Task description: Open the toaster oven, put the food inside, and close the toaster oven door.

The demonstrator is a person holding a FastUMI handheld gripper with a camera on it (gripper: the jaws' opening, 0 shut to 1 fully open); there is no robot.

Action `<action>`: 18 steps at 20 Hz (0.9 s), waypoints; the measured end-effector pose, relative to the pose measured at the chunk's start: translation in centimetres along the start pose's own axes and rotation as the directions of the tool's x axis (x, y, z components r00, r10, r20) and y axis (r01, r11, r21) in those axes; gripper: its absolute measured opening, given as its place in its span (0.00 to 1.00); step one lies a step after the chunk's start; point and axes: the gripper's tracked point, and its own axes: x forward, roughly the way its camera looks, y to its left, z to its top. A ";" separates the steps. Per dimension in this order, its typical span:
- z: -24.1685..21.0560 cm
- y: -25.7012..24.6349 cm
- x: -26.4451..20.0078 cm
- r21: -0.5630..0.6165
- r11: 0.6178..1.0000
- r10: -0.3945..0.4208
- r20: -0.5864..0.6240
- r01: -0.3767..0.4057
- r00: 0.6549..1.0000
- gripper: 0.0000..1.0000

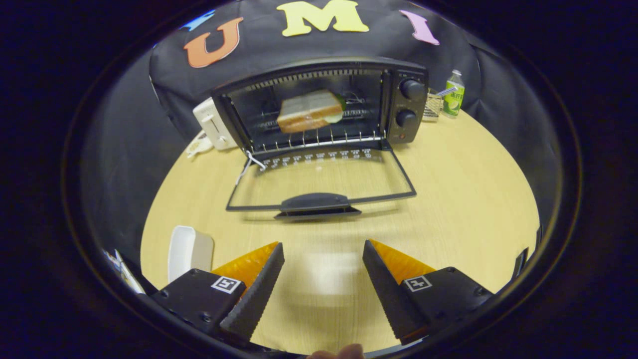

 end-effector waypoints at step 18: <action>3.7 -0.6 3.5 -0.183 0.976 -0.118 0.029 0.121 0.993 1.00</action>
